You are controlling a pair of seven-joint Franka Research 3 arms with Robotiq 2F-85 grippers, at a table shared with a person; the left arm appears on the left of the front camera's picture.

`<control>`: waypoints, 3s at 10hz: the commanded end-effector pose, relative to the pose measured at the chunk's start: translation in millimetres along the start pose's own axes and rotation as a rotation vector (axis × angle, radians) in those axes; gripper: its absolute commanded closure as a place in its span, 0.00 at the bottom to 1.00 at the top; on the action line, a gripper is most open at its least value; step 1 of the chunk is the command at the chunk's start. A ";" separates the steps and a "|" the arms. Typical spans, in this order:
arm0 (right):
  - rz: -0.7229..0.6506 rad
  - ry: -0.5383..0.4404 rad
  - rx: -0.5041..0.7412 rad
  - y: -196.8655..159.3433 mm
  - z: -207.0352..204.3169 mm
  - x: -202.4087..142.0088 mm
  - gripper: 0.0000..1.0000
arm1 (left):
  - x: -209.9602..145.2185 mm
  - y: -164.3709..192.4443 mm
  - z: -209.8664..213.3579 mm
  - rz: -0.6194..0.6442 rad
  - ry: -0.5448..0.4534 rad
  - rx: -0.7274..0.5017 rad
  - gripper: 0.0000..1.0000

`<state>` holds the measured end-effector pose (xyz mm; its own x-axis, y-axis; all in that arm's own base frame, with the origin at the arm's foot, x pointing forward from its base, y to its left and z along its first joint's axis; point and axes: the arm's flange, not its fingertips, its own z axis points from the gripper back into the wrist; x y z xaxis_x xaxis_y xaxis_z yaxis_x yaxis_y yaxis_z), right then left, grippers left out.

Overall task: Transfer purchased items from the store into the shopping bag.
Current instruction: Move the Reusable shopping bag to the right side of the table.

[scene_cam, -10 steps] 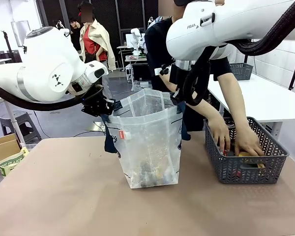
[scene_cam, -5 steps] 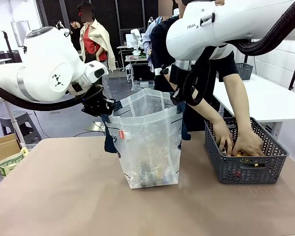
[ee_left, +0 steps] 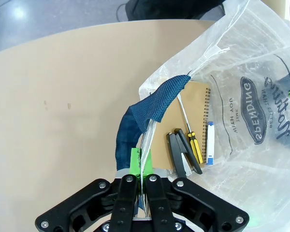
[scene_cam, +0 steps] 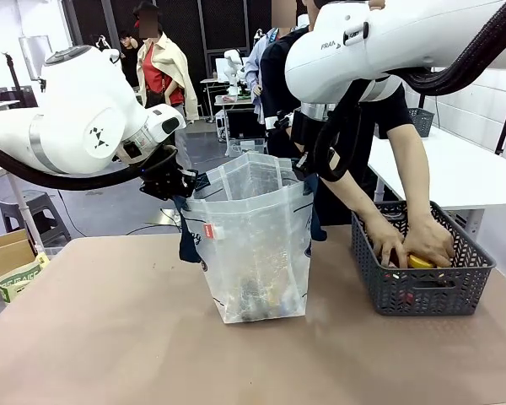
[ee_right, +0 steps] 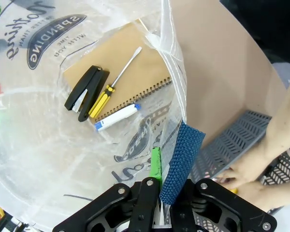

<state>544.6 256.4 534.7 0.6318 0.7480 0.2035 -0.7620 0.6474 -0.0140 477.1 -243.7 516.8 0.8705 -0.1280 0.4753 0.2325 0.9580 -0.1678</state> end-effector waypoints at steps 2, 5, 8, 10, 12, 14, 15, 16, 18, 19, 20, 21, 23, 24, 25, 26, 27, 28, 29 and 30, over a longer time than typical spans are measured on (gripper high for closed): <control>0.000 -0.004 -0.003 -0.5 1.6 -0.1 1.00 | -0.2 -0.1 0.5 0.005 -0.002 0.000 1.00; 0.000 -0.004 -0.003 -0.5 1.6 -0.1 1.00 | -0.2 -0.1 0.5 0.005 -0.002 0.000 1.00; 0.000 -0.004 -0.003 -0.5 1.6 -0.1 1.00 | -0.2 -0.1 0.5 0.005 -0.002 0.000 1.00; 0.000 -0.004 -0.003 -0.5 1.6 -0.1 1.00 | -0.2 -0.1 0.5 0.005 -0.002 0.000 1.00; 0.000 -0.004 -0.003 -0.5 1.6 -0.1 1.00 | -0.2 -0.1 0.5 0.005 -0.002 0.000 1.00; 0.000 -0.004 -0.003 -0.5 1.6 -0.1 1.00 | -0.2 -0.1 0.5 0.005 -0.002 0.000 1.00; 0.000 -0.004 -0.003 -0.5 1.6 -0.1 1.00 | -0.2 -0.1 0.5 0.005 -0.002 0.000 1.00; 0.000 -0.004 -0.003 -0.5 1.6 -0.1 1.00 | -0.2 -0.1 0.5 0.005 -0.002 0.000 1.00; 0.000 -0.004 -0.003 -0.5 1.6 -0.1 1.00 | -0.2 -0.1 0.5 0.005 -0.002 0.000 1.00; 0.000 -0.004 -0.003 -0.5 1.6 -0.1 1.00 | -0.2 -0.1 0.5 0.005 -0.002 0.000 1.00; 0.000 -0.004 -0.003 -0.5 1.6 -0.1 1.00 | -0.2 -0.1 0.5 0.005 -0.002 0.000 1.00; 0.000 -0.004 -0.003 -0.5 1.6 -0.1 1.00 | -0.2 -0.1 0.5 0.005 -0.002 0.000 1.00; 0.000 -0.004 -0.003 -0.5 1.6 -0.1 1.00 | -0.2 -0.1 0.5 0.005 -0.002 0.000 1.00; 0.000 -0.004 -0.003 -0.5 1.6 -0.1 1.00 | -0.2 -0.1 0.5 0.005 -0.002 0.000 1.00; 0.000 -0.004 -0.003 -0.5 1.6 -0.1 1.00 | -0.2 -0.1 0.5 0.005 -0.002 0.000 1.00; 0.000 -0.004 -0.003 -0.5 1.6 -0.1 1.00 | -0.2 -0.1 0.5 0.005 -0.002 0.000 1.00; 0.000 -0.004 -0.003 -0.5 1.6 -0.1 1.00 | -0.2 -0.1 0.5 0.005 -0.002 0.000 1.00; 0.000 -0.004 -0.003 -0.5 1.6 -0.1 1.00 | -0.2 -0.1 0.5 0.005 -0.002 0.000 1.00; 0.000 -0.004 -0.003 -0.5 1.6 -0.1 1.00 | -0.2 -0.1 0.5 0.005 -0.002 0.000 1.00; 0.000 -0.004 -0.003 -0.5 1.6 -0.1 1.00 | -0.2 -0.1 0.5 0.005 -0.002 0.000 1.00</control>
<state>544.6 256.4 534.5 0.6318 0.7480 0.2032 -0.7620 0.6474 -0.0138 477.1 -243.6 516.8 0.8705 -0.1279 0.4753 0.2324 0.9580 -0.1678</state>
